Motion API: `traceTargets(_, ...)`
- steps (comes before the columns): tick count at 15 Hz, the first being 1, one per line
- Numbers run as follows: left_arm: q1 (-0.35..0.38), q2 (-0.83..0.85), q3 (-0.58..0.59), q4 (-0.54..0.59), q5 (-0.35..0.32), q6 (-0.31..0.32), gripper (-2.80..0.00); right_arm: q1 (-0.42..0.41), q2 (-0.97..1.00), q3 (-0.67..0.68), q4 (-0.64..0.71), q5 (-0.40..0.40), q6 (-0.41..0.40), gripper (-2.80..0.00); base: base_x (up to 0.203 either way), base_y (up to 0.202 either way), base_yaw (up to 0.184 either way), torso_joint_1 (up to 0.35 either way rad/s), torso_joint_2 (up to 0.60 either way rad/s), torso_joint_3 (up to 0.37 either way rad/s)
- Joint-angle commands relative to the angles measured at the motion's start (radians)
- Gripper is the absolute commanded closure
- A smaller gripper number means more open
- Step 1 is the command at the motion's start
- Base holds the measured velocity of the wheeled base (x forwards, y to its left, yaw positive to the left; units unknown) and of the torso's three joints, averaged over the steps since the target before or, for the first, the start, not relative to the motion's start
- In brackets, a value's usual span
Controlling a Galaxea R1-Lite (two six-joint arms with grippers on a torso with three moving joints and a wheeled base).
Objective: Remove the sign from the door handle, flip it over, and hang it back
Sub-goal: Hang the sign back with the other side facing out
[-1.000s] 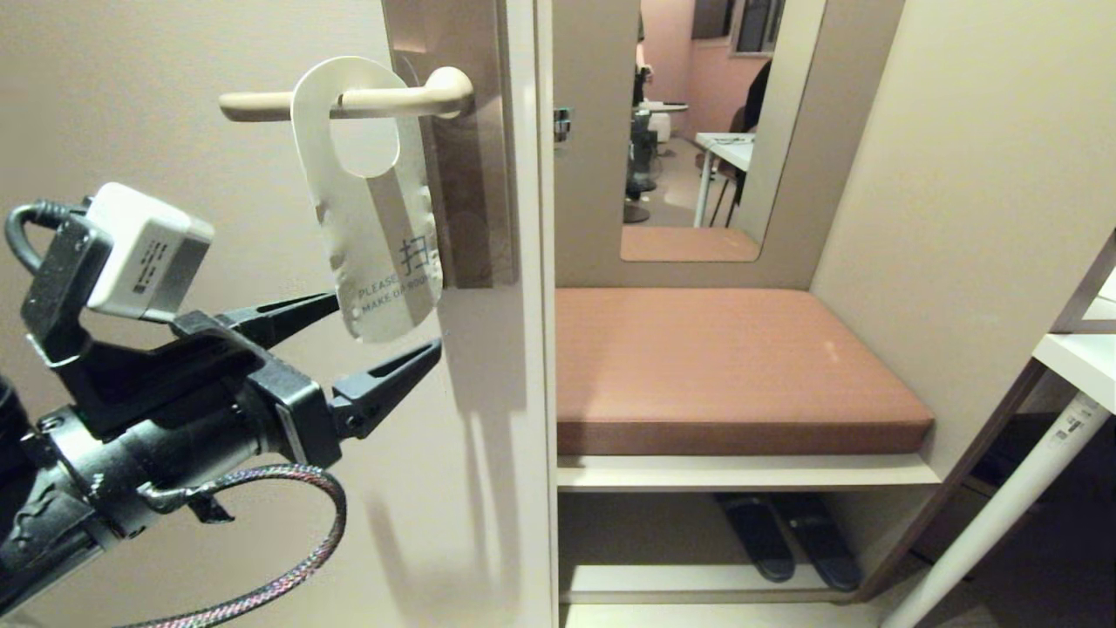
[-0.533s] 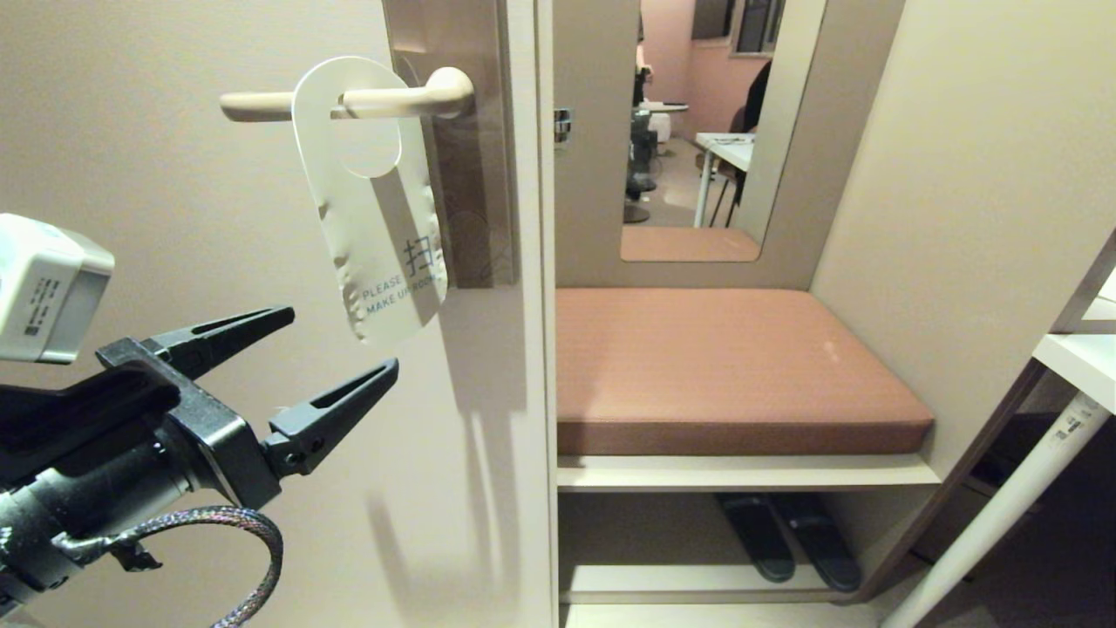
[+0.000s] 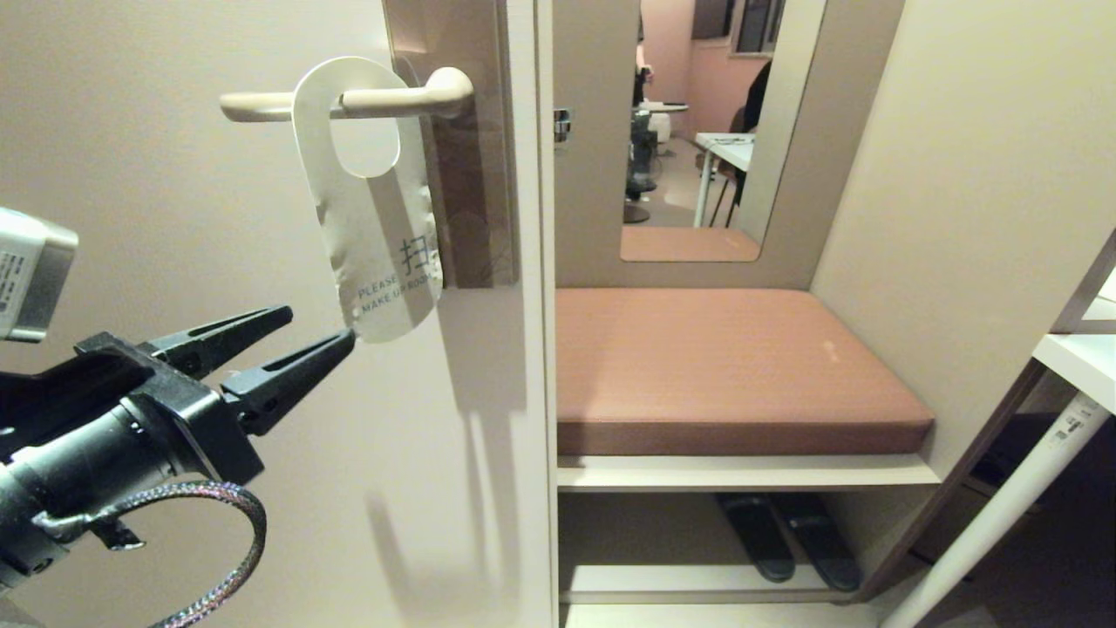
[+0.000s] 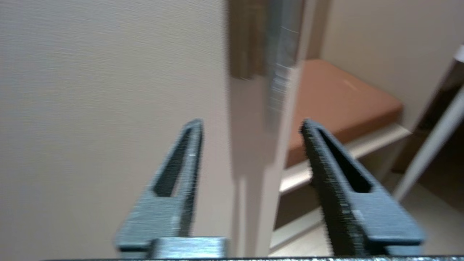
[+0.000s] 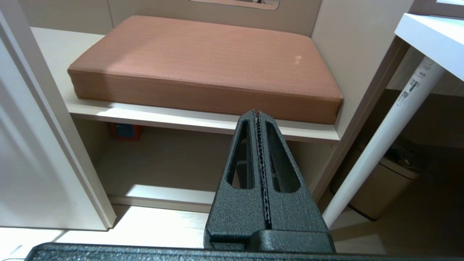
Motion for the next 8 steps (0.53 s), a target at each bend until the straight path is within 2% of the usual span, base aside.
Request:
traceTargets(1, 0.065, 0.021, -0.028, -0.002, -0.008, -0.005, 0.00, 0.000, 0.000, 0.000, -0.001, 0.001, -0.001, 0.00, 0.000, 0.000, 0.000, 0.000, 0.00, 0.000)
traceTargets(5, 0.185, 0.064, -0.103, 0.002, -0.112, -0.014, 0.00, 0.000, 0.000, 0.000, -0.001, 0.004, 0.002, 0.00, 0.000, 0.000, 0.000, 0.000, 0.00, 0.000)
traceTargets(8, 0.200, 0.105, -0.151, 0.003, -0.140, -0.014, 0.00, 0.000, 0.000, 0.000, -0.001, 0.004, 0.002, 0.00, 0.000, 0.000, 0.000, 0.000, 0.00, 0.000)
